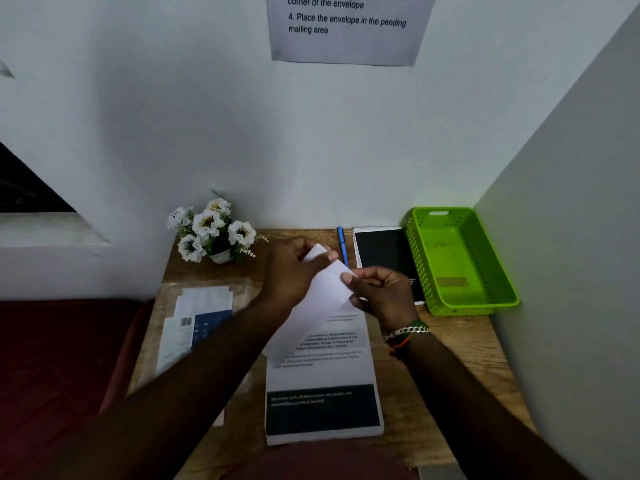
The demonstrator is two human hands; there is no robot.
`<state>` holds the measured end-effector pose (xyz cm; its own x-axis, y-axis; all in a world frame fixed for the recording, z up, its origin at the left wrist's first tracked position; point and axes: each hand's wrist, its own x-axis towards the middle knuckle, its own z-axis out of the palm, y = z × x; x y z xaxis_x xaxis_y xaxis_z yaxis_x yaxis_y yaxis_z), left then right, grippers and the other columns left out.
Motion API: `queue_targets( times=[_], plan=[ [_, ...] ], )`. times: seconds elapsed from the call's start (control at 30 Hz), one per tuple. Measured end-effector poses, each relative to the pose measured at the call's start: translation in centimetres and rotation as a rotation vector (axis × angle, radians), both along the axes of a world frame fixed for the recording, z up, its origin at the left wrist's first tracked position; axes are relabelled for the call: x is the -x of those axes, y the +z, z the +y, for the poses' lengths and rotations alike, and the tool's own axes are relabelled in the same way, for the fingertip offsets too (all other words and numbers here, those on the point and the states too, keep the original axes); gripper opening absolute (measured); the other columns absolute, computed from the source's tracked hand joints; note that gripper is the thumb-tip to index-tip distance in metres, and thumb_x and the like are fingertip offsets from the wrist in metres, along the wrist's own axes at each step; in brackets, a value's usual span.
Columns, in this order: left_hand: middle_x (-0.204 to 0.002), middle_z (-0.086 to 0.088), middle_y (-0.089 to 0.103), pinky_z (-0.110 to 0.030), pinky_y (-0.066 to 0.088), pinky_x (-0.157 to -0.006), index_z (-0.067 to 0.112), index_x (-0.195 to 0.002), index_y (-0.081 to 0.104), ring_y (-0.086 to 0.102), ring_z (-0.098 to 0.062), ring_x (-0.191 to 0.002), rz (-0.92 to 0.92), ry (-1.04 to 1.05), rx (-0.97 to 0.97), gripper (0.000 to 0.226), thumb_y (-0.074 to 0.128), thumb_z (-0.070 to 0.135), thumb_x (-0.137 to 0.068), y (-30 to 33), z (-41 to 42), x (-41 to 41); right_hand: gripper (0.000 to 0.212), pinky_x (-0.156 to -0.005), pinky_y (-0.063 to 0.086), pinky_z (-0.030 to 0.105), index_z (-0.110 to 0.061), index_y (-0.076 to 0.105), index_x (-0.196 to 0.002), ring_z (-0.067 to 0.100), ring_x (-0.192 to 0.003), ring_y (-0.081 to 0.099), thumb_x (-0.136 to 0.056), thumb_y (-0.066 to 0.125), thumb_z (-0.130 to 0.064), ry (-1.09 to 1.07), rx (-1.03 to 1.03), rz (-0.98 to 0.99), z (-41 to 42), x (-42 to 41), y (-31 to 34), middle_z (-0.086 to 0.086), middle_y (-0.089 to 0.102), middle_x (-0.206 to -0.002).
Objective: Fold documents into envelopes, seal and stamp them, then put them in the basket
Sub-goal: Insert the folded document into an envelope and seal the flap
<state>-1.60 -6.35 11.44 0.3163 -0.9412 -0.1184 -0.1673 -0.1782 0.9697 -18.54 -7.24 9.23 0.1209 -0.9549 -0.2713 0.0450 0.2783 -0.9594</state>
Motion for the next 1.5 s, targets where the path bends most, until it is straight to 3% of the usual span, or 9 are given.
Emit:
queue_targets(
  times=[0.27,0.43,0.57,0.73,0.87,1.0,1.17,1.3,1.5],
  plan=[
    [-0.092,0.001,0.078,-0.043,0.061,-0.079,0.017,-0.097,0.079,0.074,-0.022,-0.086,0.122,0.074,0.029,0.016,0.068,0.028,-0.096,0.9,0.7,0.1,0.014,-0.059,0.053,0.025,-0.008,0.076,-0.100,0.018,-0.066,0.061,-0.086,0.074,-0.008,-0.062,-0.014,-0.124,0.4,0.9,0.8,0.013,0.075,-0.083],
    [-0.133,-0.001,0.061,-0.022,0.050,-0.098,0.024,-0.131,0.065,0.060,-0.012,-0.117,-0.112,0.224,0.178,0.032,0.061,0.028,-0.099,1.9,1.9,1.6,0.012,-0.056,0.054,0.026,-0.005,0.077,-0.092,0.013,-0.061,0.066,-0.081,0.078,-0.001,-0.254,0.265,-0.040,1.3,0.4,3.4,0.007,0.076,-0.078],
    [-0.132,-0.009,0.064,-0.042,0.056,-0.096,0.021,-0.136,0.056,0.064,-0.023,-0.118,0.396,0.137,0.017,0.074,0.072,0.065,-0.079,6.1,4.5,3.9,0.006,-0.071,0.058,0.030,-0.004,0.077,-0.087,0.014,-0.080,0.073,-0.081,0.079,-0.001,-0.212,0.641,0.088,3.6,-0.9,6.4,0.001,0.077,-0.088],
    [-0.102,-0.012,0.076,-0.037,0.060,-0.077,0.009,-0.114,0.066,0.075,-0.026,-0.093,0.582,0.155,0.011,0.016,0.056,0.013,-0.102,8.0,6.4,3.6,0.009,-0.087,0.054,0.038,-0.009,0.077,-0.091,0.013,-0.103,0.068,-0.082,0.080,-0.009,0.049,0.956,0.330,5.7,-2.9,4.8,-0.001,0.075,-0.100],
    [-0.114,-0.007,0.071,-0.041,0.061,-0.074,0.015,-0.121,0.063,0.070,-0.029,-0.102,0.626,0.267,-0.242,0.030,0.043,0.000,-0.104,3.4,5.1,0.3,0.016,-0.105,0.044,0.034,-0.019,0.077,-0.099,0.011,-0.129,0.053,-0.085,0.079,-0.027,0.134,0.847,0.440,5.2,-2.3,1.3,-0.009,0.071,-0.119],
    [-0.138,-0.014,0.057,-0.047,0.058,-0.073,0.015,-0.133,0.055,0.056,-0.036,-0.122,0.724,0.241,-0.475,0.037,0.041,-0.001,-0.104,-1.9,4.4,-4.8,0.033,-0.103,0.045,0.038,-0.017,0.069,-0.115,0.019,-0.118,0.059,-0.089,0.069,-0.038,-0.228,0.559,0.600,2.8,1.5,-6.1,-0.001,0.067,-0.125],
    [-0.132,-0.017,0.061,-0.048,0.056,-0.079,0.015,-0.131,0.057,0.060,-0.034,-0.112,0.676,0.178,-0.594,0.037,0.040,-0.002,-0.103,-5.8,5.3,-9.0,0.015,-0.073,0.056,0.033,-0.014,0.072,-0.098,0.029,-0.095,0.069,-0.085,0.075,-0.010,-0.241,-0.231,0.146,1.1,4.3,-11.0,0.015,0.073,-0.108],
    [-0.129,-0.019,0.062,-0.057,0.056,-0.088,0.012,-0.137,0.056,0.061,-0.039,-0.113,0.568,0.230,-0.628,0.040,0.042,-0.001,-0.102,-8.3,5.2,-10.3,0.017,-0.061,0.054,0.031,-0.005,0.074,-0.094,0.027,-0.074,0.067,-0.078,0.077,0.001,-0.141,-0.227,0.242,1.2,4.1,-11.1,0.016,0.076,-0.091],
    [-0.130,-0.018,0.064,-0.048,0.054,-0.096,0.006,-0.133,0.060,0.064,-0.031,-0.107,0.143,0.214,-0.533,0.032,0.055,0.011,-0.101,-10.3,5.5,-9.5,0.018,-0.086,0.059,0.043,-0.014,0.073,-0.085,0.020,-0.086,0.071,-0.075,0.080,-0.001,-0.137,-0.129,0.444,0.3,2.8,-11.8,0.003,0.075,-0.087]
  ],
)
